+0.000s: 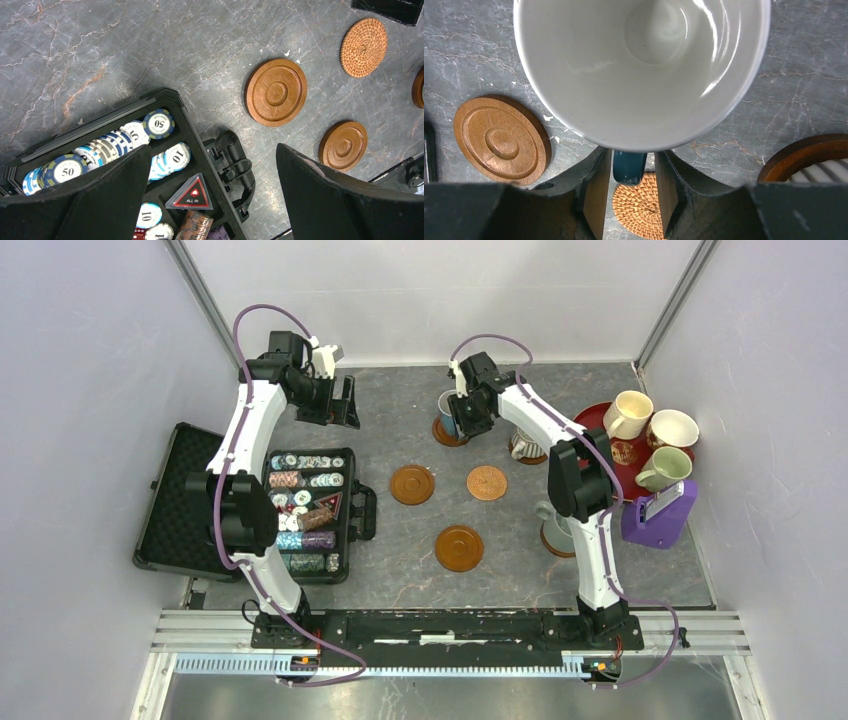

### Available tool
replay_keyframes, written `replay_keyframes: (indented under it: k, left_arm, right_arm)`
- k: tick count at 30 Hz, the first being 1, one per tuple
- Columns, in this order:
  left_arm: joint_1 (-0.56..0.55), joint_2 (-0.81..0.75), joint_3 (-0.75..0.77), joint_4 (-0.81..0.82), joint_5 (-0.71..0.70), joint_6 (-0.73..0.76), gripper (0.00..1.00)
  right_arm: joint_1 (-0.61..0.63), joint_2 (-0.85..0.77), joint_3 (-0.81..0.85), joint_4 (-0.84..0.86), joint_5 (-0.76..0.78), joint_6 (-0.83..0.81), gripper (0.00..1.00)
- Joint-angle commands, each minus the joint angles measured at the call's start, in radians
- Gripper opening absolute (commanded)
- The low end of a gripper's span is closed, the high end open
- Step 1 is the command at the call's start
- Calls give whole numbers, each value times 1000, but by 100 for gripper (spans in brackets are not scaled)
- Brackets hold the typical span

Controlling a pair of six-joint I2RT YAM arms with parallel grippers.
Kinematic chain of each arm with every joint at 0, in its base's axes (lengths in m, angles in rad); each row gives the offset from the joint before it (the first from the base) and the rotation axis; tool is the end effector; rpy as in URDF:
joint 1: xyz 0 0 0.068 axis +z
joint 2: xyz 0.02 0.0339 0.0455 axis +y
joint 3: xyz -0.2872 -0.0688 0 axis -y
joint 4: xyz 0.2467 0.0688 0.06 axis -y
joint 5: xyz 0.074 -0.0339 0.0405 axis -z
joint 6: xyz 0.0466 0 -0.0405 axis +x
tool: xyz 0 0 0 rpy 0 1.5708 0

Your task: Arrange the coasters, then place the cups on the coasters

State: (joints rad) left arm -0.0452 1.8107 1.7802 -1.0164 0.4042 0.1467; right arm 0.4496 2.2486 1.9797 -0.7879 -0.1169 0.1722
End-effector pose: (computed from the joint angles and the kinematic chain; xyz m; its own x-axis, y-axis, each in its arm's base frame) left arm 0.3939 -0.0362 0.3438 -0.8209 0.1717 -0.5447 0.3620 0.8941 -0.2638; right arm 0.4597 0.2279 0.2248 -0.8555 -0.2239 -0.4670 -0.3418 0.9215 0.1843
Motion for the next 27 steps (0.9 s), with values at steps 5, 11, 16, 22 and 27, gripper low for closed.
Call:
replay_keyframes:
  k: [5, 11, 16, 22, 27]
  left_arm:
    - [9, -43, -7, 19, 35, -3, 100]
    - [10, -57, -15, 19, 29, 8, 100]
    - [11, -66, -15, 19, 22, 33, 100]
    - [10, -79, -20, 51, 24, 37, 100]
    - [10, -78, -27, 87, 49, -1, 100]
  right_arm:
    - [-3, -68, 4, 15, -12, 28, 55]
    - [-25, -127, 9, 20, -17, -33, 78]
    - [-60, -286, -94, 102, -3, -139, 91]
    - [-182, -497, -230, 224, -5, -148, 98]
    - [-378, -532, -228, 158, -81, -138, 98]
